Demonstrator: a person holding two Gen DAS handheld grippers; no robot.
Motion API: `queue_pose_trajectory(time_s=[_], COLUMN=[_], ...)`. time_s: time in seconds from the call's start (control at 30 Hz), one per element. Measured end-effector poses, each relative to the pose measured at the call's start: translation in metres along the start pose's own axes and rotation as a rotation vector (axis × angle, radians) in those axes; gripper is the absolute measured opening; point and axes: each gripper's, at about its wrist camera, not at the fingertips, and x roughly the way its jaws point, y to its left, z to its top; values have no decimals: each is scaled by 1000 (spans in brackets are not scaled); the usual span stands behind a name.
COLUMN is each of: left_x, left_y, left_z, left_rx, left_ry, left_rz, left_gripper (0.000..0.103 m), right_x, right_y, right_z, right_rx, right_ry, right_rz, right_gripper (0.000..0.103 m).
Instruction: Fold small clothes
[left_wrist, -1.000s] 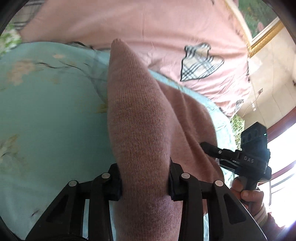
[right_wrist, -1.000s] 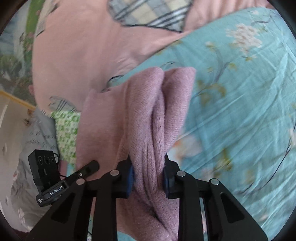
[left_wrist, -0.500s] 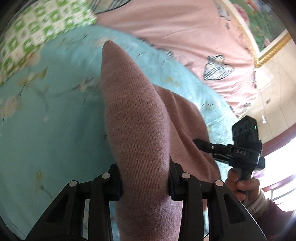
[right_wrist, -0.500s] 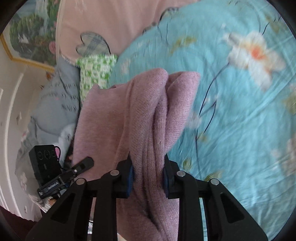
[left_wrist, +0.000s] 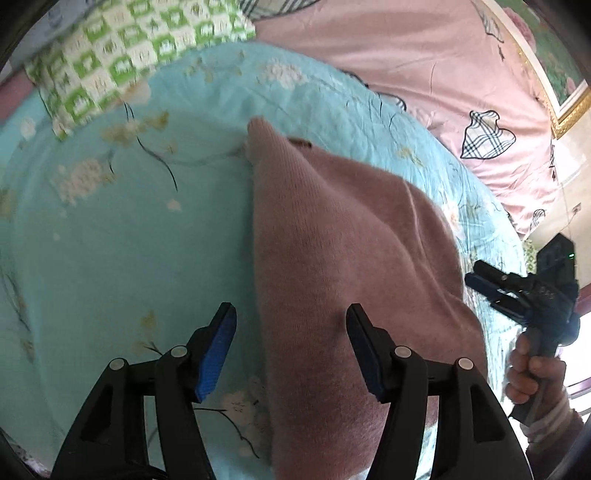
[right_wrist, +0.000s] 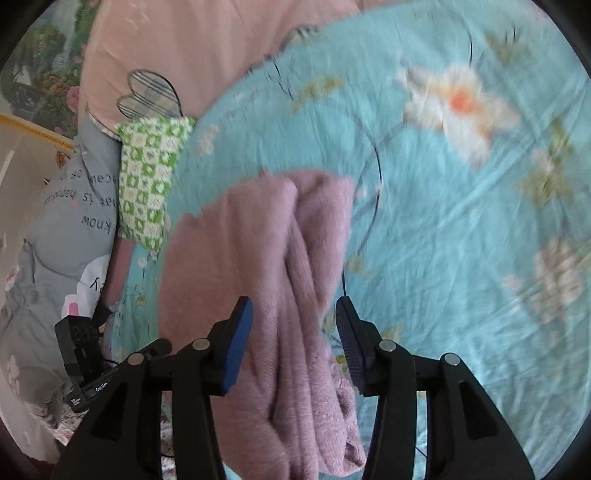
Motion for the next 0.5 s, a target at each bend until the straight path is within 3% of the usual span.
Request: queue_pose_trajectory(time_s=[0.2,0.37,0.5], left_x=[1,17,17], left_y=[-17,-23,-24], left_z=[-1,-8,-2], left_rx=[61,69,50], left_ry=[3,42,46], left_rz=[45,39,22], left_gripper=[62,62,62], right_x=[6,34,28], right_y=[29,30,37], right_z=[7,10,15], right_rx=[-85,-98,-133], right_ry=[-14,39,5], right_rz=[-25,-67,-73], right_gripper=[46,14,7])
